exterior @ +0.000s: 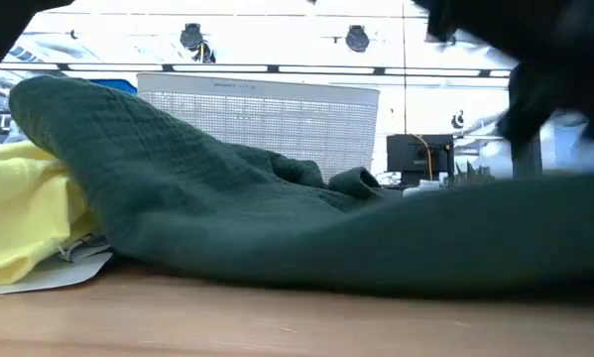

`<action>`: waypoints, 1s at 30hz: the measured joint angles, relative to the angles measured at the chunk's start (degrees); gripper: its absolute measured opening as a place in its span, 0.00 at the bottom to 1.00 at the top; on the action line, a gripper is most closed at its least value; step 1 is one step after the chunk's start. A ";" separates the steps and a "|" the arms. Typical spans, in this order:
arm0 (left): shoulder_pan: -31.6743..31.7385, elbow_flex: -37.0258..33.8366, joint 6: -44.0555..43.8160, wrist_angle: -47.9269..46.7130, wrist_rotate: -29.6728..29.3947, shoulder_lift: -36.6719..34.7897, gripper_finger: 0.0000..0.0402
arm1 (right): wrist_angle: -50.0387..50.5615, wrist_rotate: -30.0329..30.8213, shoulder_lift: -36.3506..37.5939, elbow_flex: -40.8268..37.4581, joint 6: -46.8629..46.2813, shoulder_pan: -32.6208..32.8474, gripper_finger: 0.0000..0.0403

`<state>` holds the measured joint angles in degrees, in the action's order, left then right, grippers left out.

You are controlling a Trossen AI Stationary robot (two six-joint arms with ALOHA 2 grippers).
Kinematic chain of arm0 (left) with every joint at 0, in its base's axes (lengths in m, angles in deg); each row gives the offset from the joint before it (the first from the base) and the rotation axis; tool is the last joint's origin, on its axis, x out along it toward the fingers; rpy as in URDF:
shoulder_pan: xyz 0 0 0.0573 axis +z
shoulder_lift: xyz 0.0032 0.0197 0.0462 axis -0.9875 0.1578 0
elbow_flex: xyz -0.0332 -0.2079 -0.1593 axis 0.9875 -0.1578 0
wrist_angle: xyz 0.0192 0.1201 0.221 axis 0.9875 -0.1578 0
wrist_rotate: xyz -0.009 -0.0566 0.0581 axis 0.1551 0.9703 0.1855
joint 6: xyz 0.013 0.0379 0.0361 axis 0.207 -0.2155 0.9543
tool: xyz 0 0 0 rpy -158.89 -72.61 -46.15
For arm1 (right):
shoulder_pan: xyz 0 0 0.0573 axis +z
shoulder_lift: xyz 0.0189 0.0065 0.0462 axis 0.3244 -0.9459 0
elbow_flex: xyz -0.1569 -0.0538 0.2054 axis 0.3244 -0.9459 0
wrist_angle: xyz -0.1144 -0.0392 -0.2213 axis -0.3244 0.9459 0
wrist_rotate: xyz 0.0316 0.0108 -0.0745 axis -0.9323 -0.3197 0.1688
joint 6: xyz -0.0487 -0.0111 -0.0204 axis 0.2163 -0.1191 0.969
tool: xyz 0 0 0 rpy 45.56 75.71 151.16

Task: Fold laundry
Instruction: Fold the green polo shirt

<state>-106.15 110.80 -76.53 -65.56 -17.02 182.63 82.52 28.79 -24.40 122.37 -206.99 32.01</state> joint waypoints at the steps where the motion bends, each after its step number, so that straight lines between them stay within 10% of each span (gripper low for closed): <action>1: -0.09 1.09 0.08 0.03 0.13 -0.14 0.01 | 3.40 0.63 1.11 1.37 0.09 0.00 0.01; 12: 2.16 6.96 1.05 -1.78 6.41 -0.29 0.03 | 24.27 0.13 6.69 18.67 4.95 -0.02 0.00; 19: 2.55 6.96 1.07 -2.88 10.82 -0.78 0.30 | 25.73 -3.84 6.67 21.12 6.12 -0.02 0.00; 30: 5.31 7.00 4.57 -27.40 -0.33 -3.32 0.49 | 24.70 -6.75 6.47 21.18 6.22 0.00 0.00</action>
<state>-100.84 117.81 -71.96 -92.97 -17.34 179.32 107.22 22.04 -17.93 143.55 -200.77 32.01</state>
